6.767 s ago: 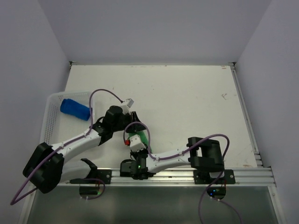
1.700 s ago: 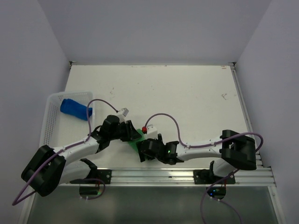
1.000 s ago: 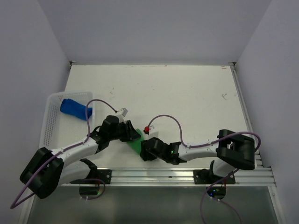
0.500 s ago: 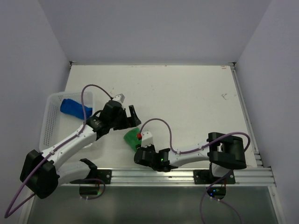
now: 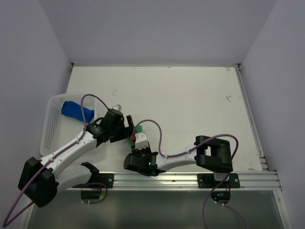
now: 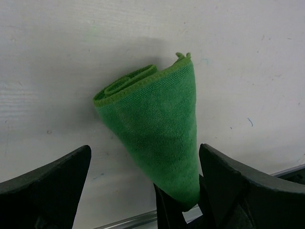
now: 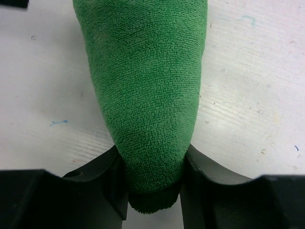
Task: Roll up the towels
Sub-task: Roll the towel
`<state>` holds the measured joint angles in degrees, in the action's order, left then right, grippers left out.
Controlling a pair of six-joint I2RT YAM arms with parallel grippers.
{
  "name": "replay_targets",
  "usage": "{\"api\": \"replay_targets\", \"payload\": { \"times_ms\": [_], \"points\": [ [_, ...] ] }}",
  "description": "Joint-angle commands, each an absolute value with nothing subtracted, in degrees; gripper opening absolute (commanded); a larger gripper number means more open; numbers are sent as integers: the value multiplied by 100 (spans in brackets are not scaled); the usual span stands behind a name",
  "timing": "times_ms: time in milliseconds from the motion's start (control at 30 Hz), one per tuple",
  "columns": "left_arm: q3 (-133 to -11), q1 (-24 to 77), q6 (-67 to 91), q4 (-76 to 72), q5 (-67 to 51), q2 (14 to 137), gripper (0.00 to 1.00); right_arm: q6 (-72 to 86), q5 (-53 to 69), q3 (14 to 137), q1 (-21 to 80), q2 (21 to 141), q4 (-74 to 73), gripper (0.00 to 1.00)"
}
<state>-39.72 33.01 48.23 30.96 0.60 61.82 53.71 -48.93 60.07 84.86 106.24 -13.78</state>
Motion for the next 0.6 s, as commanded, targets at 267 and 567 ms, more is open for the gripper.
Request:
{"api": "replay_targets", "payload": {
  "times_ms": [267, 567],
  "points": [
    [-3244, 3278, 5343, 2514, -202, 6178, 100, 5502, -5511, 6917, 8596, 11241, -1626, 10],
    [-3059, 3287, 5405, 2004, -264, 6600, 100, 5309, -5695, 7057, 8745, 11487, -1476, 6]
  ]
}}
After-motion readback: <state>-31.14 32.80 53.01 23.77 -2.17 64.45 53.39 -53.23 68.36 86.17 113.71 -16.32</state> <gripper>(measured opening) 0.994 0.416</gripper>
